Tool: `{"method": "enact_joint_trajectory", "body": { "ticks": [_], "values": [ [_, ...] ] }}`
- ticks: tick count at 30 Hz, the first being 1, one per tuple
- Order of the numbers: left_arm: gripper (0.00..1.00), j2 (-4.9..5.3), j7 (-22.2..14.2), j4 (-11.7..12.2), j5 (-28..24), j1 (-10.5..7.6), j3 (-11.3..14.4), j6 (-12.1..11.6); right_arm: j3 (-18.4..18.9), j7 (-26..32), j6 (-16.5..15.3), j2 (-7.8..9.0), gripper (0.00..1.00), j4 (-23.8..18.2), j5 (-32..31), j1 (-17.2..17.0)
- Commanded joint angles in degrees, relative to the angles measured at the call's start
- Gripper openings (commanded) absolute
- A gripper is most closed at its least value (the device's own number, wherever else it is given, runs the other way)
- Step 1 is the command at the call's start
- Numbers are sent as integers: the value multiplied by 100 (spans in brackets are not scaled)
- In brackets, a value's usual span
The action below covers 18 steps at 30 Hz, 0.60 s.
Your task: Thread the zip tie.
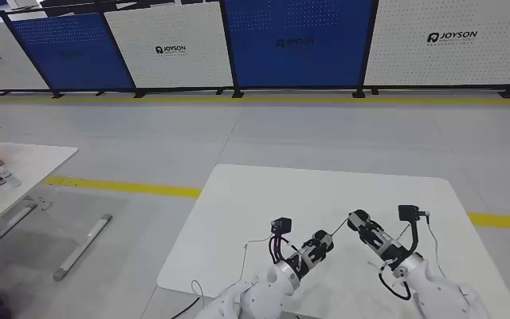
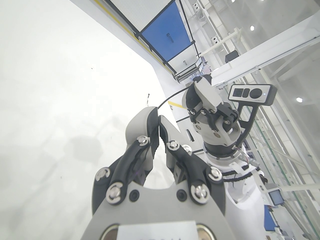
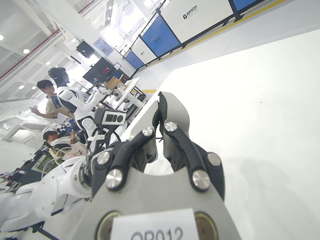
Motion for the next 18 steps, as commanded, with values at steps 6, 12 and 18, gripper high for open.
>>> {"method": "enact_joint_trajectory", "body": {
  "ticks": [6,12,18],
  "values": [
    [0,-24,95,71,36,-25,-10,203,8,-69,87,-4,0,22,39,17],
    [0,-55,79,159,-68,-89,-20,297,2,-178,39,-6,45,32,-9,7],
    [0,-71,90,159,-81,-86,-26,349,6,-169,-54,0,83,24,-41,-5]
  ]
}}
